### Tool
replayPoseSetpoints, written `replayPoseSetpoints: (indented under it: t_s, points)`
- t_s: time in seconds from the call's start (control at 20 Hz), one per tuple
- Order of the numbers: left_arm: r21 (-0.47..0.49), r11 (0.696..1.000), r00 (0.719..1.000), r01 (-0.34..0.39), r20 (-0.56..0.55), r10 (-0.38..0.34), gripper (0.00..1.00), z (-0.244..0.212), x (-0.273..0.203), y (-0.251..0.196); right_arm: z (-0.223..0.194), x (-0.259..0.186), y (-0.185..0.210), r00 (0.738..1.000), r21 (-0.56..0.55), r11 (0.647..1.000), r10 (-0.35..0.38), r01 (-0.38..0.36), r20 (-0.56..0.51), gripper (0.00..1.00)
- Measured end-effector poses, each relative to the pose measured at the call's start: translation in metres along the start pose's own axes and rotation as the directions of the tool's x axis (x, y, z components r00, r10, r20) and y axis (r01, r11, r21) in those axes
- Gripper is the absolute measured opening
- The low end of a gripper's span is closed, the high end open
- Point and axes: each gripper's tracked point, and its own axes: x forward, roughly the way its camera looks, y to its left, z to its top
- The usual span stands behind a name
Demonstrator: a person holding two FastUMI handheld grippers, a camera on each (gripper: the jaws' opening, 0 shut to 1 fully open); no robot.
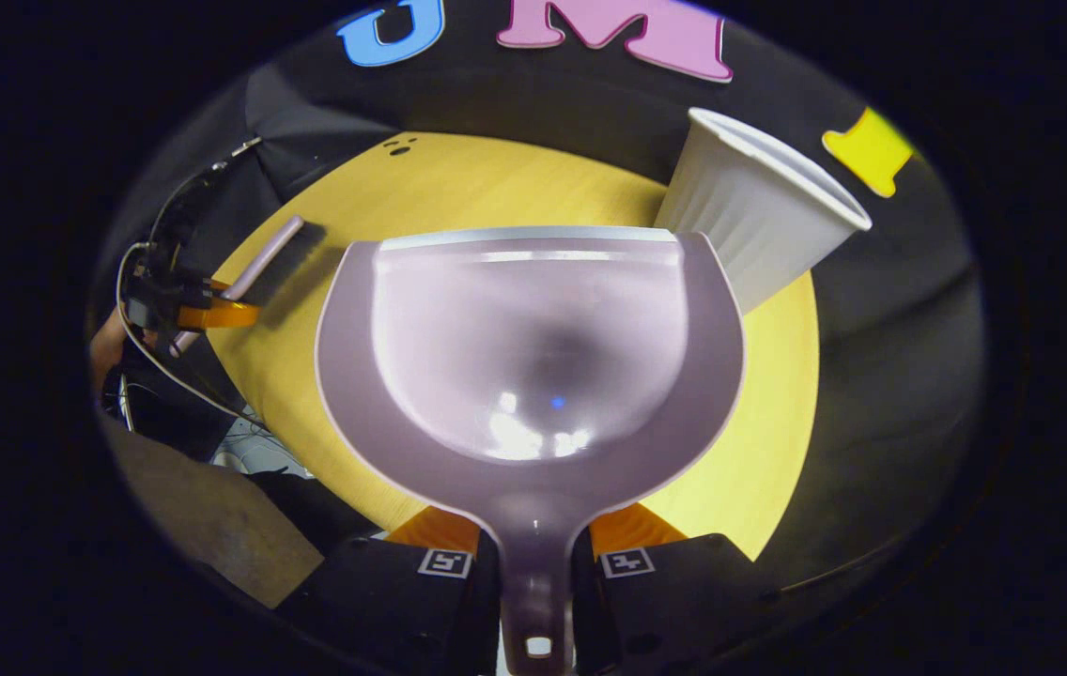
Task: Pick up the small broom and dustpan from the desktop, sweep the trash into the dustpan with the broom, and then empty the trash into the garbage bin.
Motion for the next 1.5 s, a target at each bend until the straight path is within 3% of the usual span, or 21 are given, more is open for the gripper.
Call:
replayPoseSetpoints:
  t_s: [0.5,0.8,1.05,1.1,1.15,1.2,1.25,1.3,1.4,1.5]
  points:
    - [0.065,0.997,0.996,-0.042,-0.079,0.047,0.25,0.001,0.041,-0.005,-0.052,0.079,0.018,0.989,0.067,0.997,0.05,-0.041,-0.141,0.35]
    - [0.148,0.988,0.992,-0.046,-0.107,0.062,0.25,-0.002,0.052,-0.022,-0.05,0.072,0.023,0.991,0.09,0.996,0.027,-0.015,-0.128,0.36]
    - [0.163,0.984,0.99,-0.066,-0.114,0.086,0.31,0.002,0.057,-0.019,-0.052,0.07,0.027,0.989,0.109,0.994,0.037,-0.022,-0.142,0.39]
    - [0.166,0.983,0.989,-0.074,-0.114,0.093,0.27,0.002,0.056,-0.019,-0.053,0.068,0.028,0.989,0.102,0.994,0.038,-0.023,-0.145,0.4]
    - [0.167,0.983,0.989,-0.079,-0.109,0.098,0.33,0.003,0.055,-0.018,-0.054,0.065,0.028,0.989,0.095,0.995,0.039,-0.025,-0.144,0.42]
    - [0.165,0.983,0.99,-0.08,-0.104,0.098,0.42,0.003,0.053,-0.019,-0.053,0.061,0.03,0.991,0.094,0.995,0.039,-0.027,-0.132,0.36]
    - [0.163,0.983,0.99,-0.086,-0.095,0.102,0.52,0.004,0.05,-0.018,-0.051,0.055,0.031,0.992,0.1,0.995,0.042,-0.03,-0.117,0.44]
    - [0.163,0.982,0.991,-0.094,-0.081,0.108,0.48,0.007,0.045,-0.016,-0.048,0.05,0.033,0.994,0.109,0.994,0.043,-0.032,-0.099,0.45]
    - [0.16,0.982,0.993,-0.104,-0.036,0.111,0.55,0.011,0.029,-0.015,-0.039,0.034,0.029,0.999,0.117,0.993,0.03,-0.026,-0.036,0.44]
    - [0.159,0.979,0.992,-0.124,0.035,0.12,0.56,0.024,0.005,-0.015,-0.03,0.011,0.025,1.0,0.136,0.99,0.018,-0.021,0.02,0.44]
